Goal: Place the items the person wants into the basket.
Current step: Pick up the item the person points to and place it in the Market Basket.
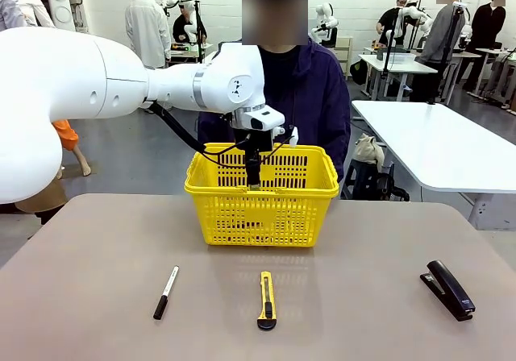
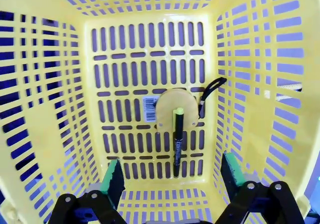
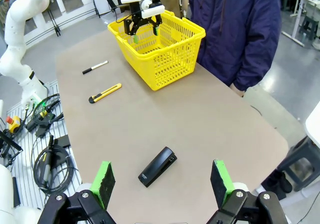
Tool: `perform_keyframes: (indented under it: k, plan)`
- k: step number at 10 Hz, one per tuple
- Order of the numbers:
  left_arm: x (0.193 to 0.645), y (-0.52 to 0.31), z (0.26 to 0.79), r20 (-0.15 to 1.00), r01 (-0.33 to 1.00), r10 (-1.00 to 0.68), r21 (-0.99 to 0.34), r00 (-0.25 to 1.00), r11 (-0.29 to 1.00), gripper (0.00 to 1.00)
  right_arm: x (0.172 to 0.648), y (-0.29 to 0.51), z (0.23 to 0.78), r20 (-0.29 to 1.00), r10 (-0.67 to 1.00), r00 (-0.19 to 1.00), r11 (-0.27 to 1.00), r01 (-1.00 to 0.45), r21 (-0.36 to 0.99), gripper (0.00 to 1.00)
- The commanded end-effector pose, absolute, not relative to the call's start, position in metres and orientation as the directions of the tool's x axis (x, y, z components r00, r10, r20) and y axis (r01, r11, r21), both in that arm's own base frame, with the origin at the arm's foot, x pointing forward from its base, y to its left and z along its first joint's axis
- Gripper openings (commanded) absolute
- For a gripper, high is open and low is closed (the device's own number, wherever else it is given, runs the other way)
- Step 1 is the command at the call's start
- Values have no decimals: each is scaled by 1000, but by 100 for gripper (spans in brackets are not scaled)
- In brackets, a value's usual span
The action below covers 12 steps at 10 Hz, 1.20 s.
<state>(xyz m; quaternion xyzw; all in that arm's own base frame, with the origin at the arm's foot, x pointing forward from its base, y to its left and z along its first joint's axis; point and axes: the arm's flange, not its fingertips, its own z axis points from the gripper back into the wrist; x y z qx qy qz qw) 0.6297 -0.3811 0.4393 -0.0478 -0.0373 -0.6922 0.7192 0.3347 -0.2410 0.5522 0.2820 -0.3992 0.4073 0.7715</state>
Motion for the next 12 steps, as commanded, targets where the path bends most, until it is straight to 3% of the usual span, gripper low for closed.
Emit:
perform_keyframes:
  k: [1,6,9,12]
  plan:
    - [627,-374,464,108,995,-991,44,84,89,100,337,-242,553,868,380,319,502,-860,96,100]
    - [519,-276,578,165,972,-974,155,152,178,100,337,-242,553,868,380,319,502,-860,96,100]
    - [445,-224,591,208,953,-956,177,209,246,100,337,-242,553,868,380,319,502,-860,96,100]
    - [418,-194,588,239,959,-952,163,190,232,100,337,-242,553,868,380,319,502,-860,96,100]
